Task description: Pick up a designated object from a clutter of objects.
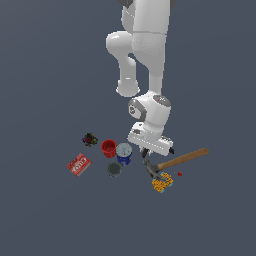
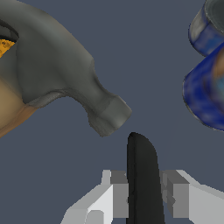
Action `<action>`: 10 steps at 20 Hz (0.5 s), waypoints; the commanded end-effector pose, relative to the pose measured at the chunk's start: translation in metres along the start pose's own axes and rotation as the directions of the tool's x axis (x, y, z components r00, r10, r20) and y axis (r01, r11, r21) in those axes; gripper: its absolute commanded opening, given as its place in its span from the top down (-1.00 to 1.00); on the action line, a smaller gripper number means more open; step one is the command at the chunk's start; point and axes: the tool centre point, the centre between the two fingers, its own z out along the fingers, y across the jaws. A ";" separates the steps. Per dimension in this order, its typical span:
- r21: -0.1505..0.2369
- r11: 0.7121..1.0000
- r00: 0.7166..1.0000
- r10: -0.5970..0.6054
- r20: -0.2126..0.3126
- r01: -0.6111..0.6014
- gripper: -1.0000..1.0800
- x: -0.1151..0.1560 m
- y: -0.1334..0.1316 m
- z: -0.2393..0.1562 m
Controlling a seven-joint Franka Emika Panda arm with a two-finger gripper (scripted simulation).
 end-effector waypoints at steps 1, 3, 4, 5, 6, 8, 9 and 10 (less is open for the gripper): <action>0.000 1.000 1.000 0.000 0.000 0.000 1.00 0.000 0.000 0.000; 0.000 1.000 1.000 0.000 0.000 0.000 1.00 0.000 0.000 0.000; 0.000 1.000 1.000 0.000 0.000 0.000 1.00 0.001 0.000 -0.001; 0.000 1.000 1.000 0.000 0.000 0.000 1.00 0.001 0.000 -0.002; 0.000 1.000 1.000 0.000 0.000 0.000 1.00 0.002 0.001 -0.003; 0.000 1.000 1.000 0.000 0.000 0.000 1.00 0.005 0.001 -0.008; 0.000 1.000 1.000 0.000 0.000 0.000 1.00 0.006 0.002 -0.010; 0.000 1.000 1.000 0.000 0.000 0.000 1.00 0.008 0.002 -0.014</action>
